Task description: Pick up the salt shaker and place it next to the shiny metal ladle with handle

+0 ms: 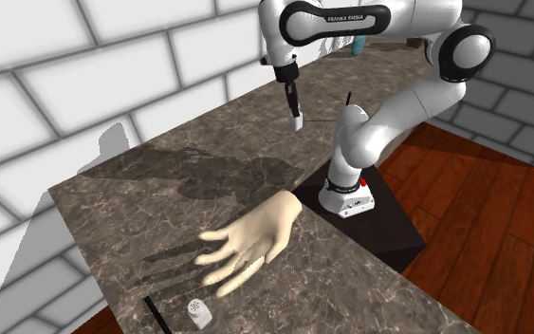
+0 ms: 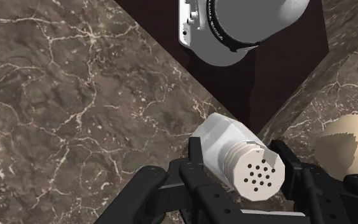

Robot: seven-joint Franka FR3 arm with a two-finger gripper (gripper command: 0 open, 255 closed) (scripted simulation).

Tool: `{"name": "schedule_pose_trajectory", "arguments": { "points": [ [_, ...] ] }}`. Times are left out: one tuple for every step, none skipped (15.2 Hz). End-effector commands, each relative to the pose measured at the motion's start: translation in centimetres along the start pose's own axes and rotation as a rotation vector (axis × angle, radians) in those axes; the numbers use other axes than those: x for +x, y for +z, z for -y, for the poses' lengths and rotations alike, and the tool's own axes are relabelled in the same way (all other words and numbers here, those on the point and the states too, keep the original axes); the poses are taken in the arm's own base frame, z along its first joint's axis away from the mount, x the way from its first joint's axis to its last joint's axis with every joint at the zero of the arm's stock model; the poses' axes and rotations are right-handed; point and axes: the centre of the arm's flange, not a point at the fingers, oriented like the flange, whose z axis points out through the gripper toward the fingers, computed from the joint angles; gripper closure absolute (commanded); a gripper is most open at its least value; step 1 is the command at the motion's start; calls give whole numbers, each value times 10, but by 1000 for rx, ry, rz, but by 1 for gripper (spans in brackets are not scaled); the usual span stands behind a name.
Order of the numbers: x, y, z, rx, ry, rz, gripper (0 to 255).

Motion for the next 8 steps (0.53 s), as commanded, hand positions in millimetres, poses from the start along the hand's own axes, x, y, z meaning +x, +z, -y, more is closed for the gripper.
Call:
{"name": "schedule_pose_trajectory", "arguments": {
  "points": [
    [14, -2, 21, 1, 0, 0, 255],
    [21, -2, 32, 1, 0, 0, 255],
    [28, -2, 44, 1, 0, 0, 255],
    [35, -2, 55, 1, 0, 0, 255],
    [42, -3, 66, 1, 0, 0, 255],
    [49, -3, 77, 1, 0, 0, 255],
    [56, -3, 88, 1, 0, 0, 255],
    [64, -3, 99, 1, 0, 0, 255]
  ]
}}
